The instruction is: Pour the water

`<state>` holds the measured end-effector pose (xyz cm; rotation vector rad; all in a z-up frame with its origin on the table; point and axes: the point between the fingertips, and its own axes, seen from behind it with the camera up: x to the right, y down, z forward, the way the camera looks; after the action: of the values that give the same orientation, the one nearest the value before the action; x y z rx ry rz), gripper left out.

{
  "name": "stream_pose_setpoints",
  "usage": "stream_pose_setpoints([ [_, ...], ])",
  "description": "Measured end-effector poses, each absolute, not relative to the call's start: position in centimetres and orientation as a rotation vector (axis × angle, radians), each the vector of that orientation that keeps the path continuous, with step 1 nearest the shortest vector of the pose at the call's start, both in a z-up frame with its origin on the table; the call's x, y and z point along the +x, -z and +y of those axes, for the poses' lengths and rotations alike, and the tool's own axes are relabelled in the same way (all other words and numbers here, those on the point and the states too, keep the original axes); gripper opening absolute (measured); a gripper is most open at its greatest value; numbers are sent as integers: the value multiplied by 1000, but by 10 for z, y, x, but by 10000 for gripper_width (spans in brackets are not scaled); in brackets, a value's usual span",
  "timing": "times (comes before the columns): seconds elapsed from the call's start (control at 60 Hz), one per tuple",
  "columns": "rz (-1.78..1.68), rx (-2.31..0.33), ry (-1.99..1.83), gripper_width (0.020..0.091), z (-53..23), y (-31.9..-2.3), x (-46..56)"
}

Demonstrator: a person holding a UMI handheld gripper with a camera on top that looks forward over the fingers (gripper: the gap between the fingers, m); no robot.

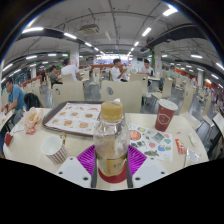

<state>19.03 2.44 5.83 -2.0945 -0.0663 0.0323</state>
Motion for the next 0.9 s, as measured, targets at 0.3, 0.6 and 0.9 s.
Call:
stream_pose_setpoints([
  [0.3,-72,-2056,-33,479,19,-46,191],
  [0.6,-8,-2223,48,849,-42,-49,191],
  [0.9,60,-2271,109,849,-167,-119,142],
])
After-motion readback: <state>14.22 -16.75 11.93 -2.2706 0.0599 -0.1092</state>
